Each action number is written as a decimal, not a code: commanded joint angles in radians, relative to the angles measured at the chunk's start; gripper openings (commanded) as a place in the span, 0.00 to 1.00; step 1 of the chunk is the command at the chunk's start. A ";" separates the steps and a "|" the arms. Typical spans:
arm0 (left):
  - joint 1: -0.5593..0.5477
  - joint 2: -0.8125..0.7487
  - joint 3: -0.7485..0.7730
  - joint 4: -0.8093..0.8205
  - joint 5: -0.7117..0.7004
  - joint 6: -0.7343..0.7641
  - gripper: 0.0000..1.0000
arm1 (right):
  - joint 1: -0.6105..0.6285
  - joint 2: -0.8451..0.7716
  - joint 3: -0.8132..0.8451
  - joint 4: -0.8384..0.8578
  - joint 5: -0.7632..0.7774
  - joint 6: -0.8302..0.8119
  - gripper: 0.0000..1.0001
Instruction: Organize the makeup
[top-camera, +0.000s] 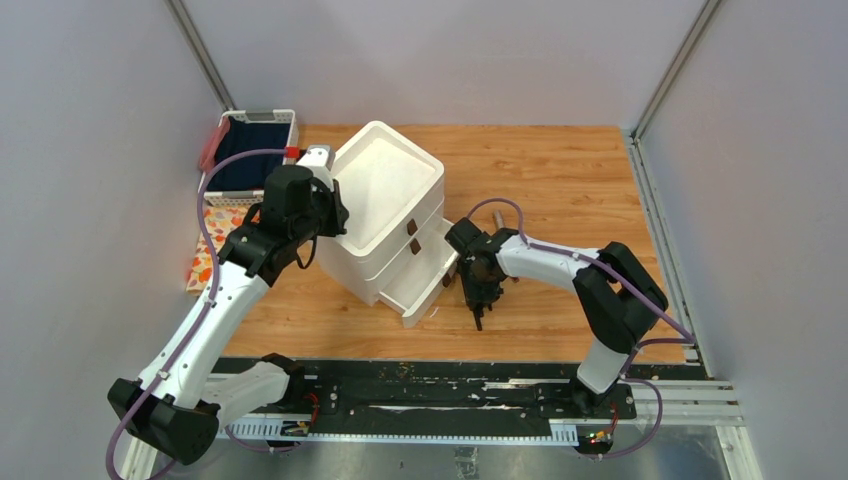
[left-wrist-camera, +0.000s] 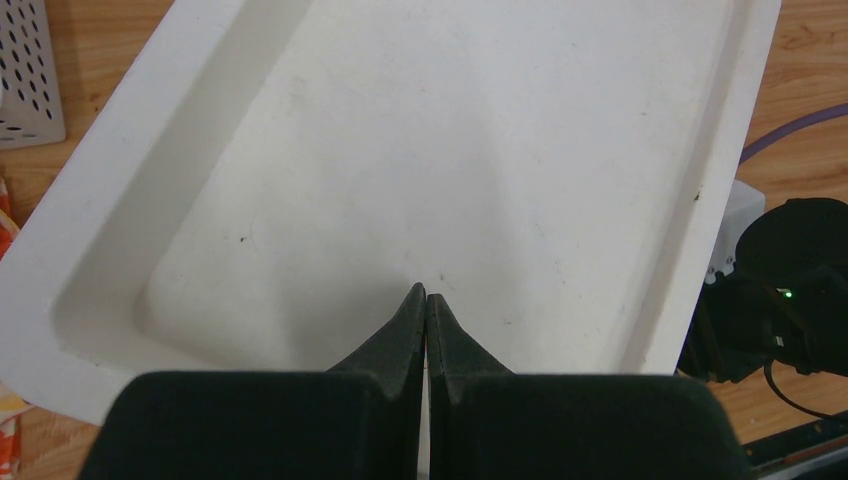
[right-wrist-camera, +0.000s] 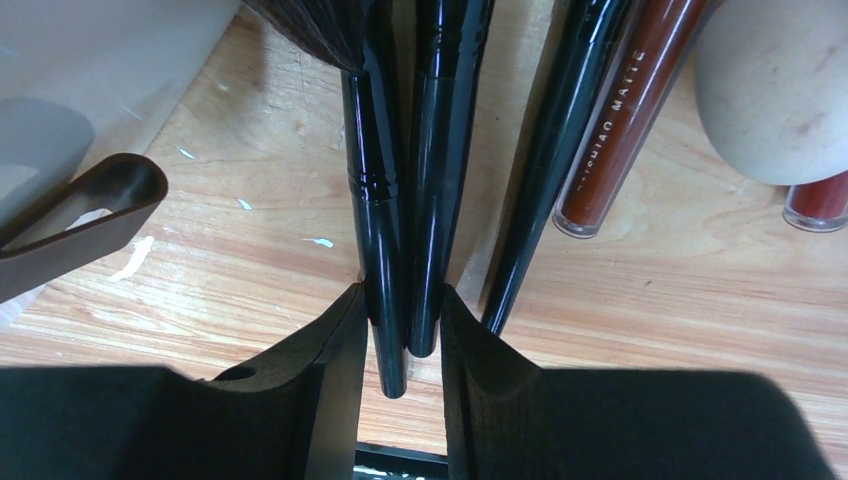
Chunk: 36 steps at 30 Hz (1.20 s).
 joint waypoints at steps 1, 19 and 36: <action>-0.008 -0.013 -0.010 -0.002 0.003 0.004 0.00 | -0.030 0.023 -0.020 -0.016 0.044 0.022 0.14; -0.008 -0.003 -0.007 0.010 0.019 -0.002 0.00 | -0.186 -0.086 -0.078 -0.075 0.063 0.008 0.08; -0.008 -0.011 -0.017 0.010 0.019 -0.004 0.00 | -0.146 -0.163 0.054 -0.160 0.071 -0.072 0.36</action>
